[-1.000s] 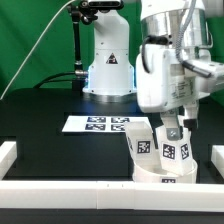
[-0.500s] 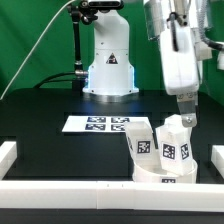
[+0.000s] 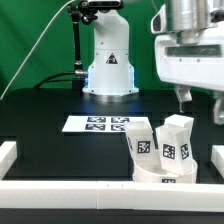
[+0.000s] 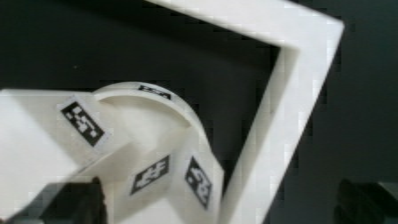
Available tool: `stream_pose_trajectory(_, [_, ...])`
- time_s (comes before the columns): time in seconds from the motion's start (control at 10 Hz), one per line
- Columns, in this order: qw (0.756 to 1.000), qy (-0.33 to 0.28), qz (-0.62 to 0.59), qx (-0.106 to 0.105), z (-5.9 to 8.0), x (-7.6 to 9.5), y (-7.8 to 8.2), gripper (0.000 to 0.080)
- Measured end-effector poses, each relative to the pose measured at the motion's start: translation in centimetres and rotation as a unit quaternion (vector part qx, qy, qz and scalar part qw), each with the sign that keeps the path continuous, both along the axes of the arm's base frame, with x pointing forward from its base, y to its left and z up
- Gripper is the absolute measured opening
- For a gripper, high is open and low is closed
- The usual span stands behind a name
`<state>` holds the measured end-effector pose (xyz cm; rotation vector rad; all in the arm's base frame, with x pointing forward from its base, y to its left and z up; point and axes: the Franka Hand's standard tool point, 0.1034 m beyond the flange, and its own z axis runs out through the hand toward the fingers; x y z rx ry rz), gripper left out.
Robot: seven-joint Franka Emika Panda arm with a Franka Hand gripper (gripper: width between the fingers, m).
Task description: Assemble stool
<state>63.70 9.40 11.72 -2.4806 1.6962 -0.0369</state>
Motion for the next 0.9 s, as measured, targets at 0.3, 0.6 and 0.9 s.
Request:
stream_pose_trajectory(0.3, [0.997, -0.009, 0.08, -0.01, -0.1, 0.0, -0.3, 0.0648])
stream_pose_trajectory(0.6, [0.957, -0.036, 0.284, -0.04, -0.6, -0.1, -1.5, 0.0648])
stream_pose_trajectory(0.9, [0.892, -0.061, 0.444, -0.066, -0.4, 0.0, -1.7, 0.0648])
